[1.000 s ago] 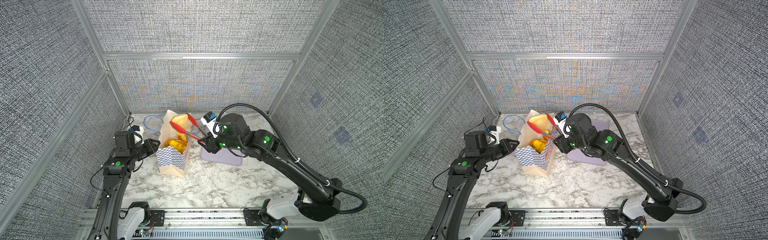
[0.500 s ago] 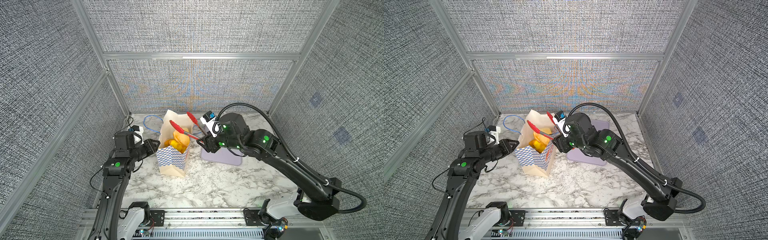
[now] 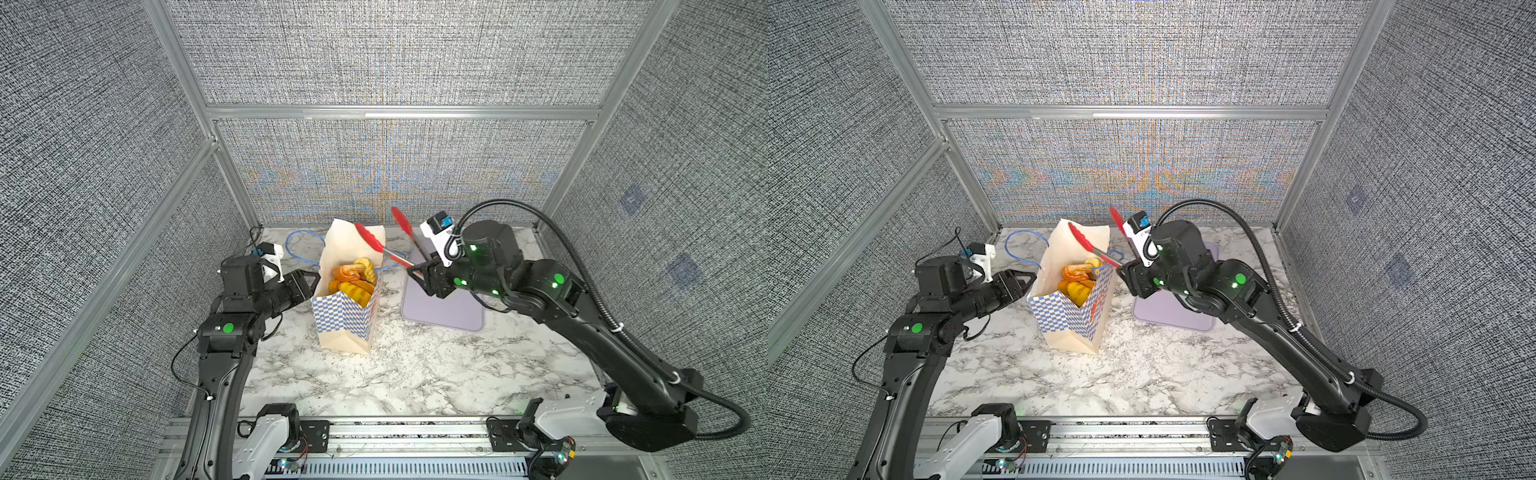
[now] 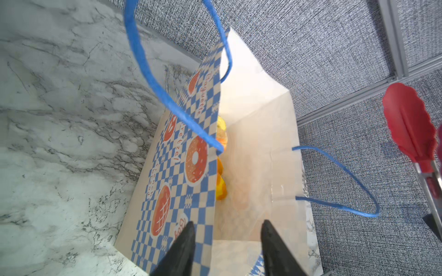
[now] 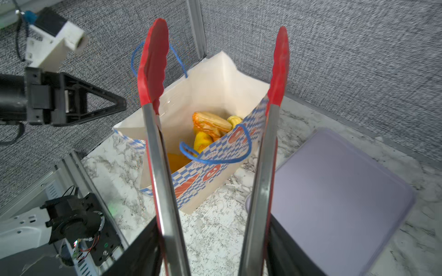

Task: Pack bread into a paper bag
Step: Place the pair of food tongs at the middle-right of the table.

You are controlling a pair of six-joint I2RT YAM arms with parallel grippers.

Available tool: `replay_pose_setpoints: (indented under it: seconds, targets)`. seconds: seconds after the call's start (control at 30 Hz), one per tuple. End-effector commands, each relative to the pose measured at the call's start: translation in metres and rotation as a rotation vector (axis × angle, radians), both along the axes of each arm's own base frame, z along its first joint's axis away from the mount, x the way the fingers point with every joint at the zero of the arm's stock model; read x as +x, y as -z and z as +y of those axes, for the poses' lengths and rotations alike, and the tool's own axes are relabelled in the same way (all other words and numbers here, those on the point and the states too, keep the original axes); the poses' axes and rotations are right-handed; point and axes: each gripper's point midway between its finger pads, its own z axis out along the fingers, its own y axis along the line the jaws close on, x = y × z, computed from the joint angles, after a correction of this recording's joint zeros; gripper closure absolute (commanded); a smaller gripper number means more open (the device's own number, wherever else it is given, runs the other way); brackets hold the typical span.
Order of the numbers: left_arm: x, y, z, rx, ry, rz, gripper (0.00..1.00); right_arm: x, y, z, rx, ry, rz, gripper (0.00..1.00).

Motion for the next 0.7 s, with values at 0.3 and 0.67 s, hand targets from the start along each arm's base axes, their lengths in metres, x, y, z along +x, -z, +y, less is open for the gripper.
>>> replay_pose_setpoints:
  seconds: [0.3,0.67]
  targets:
    - [-0.032,-0.063,0.032,0.172,-0.126,-0.183,0.14,0.065,0.099,-0.199,-0.049,0.650,0.179,0.36]
    - [-0.013,0.024,0.076,0.242,-0.380,-0.087,0.10,0.078,0.289,-0.309,-0.060,0.949,0.631,0.37]
